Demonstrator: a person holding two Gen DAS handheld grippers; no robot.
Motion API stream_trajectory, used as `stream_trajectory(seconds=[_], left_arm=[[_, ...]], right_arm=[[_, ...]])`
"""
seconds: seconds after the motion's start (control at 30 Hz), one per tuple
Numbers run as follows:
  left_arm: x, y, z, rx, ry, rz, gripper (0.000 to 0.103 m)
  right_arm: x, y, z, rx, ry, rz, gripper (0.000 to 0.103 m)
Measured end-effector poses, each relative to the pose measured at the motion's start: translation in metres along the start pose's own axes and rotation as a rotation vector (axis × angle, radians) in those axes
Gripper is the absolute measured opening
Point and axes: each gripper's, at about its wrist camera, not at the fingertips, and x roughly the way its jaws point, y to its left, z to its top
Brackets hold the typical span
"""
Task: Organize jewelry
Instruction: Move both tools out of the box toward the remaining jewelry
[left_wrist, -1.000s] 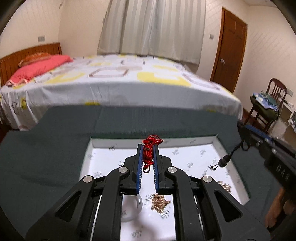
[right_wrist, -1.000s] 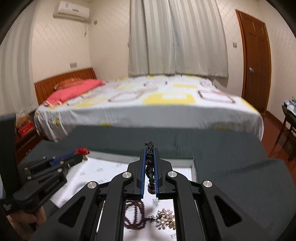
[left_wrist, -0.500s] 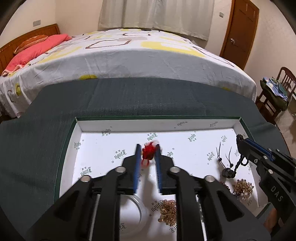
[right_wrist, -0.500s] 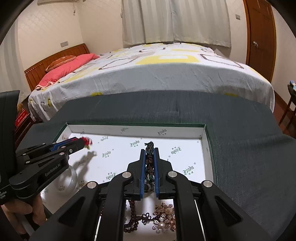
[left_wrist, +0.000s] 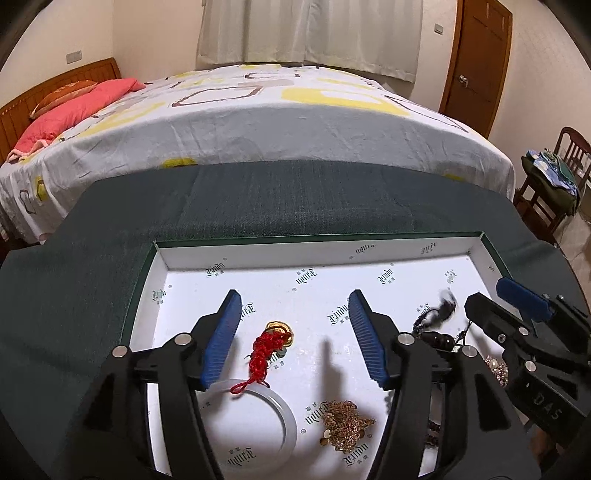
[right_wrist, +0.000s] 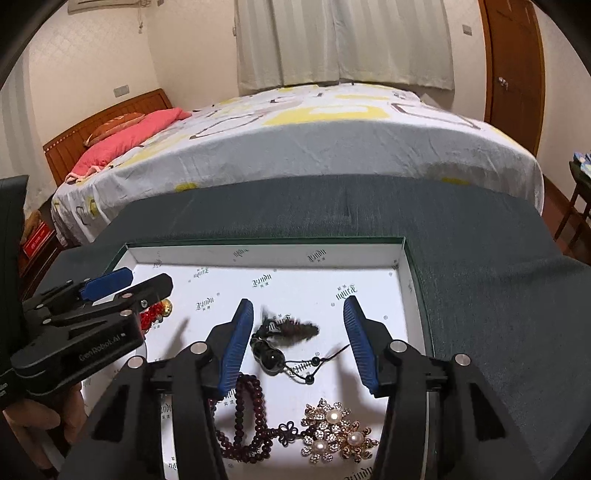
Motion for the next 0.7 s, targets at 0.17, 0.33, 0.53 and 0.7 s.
stream_trajectory(seconds=[0.17, 0.33, 0.53, 0.7], left_arm=[[-0.003, -0.003, 0.001, 0.009, -0.008, -0.002, 0.066], [-0.018, -0.002, -0.001, 0.004, -0.042, -0.003, 0.071], [-0.048, 0.003, -0.006, -0.020, -0.100, -0.012, 0.080], [-0.075, 0.008, -0.017, -0.019, -0.147, 0.012, 0.080]], right_arm=[[-0.004, 0.000, 0.001, 0.007, -0.013, 0.007, 0.050], [-0.019, 0.001, 0.001, 0.011, -0.044, 0.013, 0.050], [-0.044, 0.004, -0.005, 0.009, -0.081, 0.016, 0.054], [-0.071, 0.002, -0.019, 0.018, -0.114, -0.001, 0.057]])
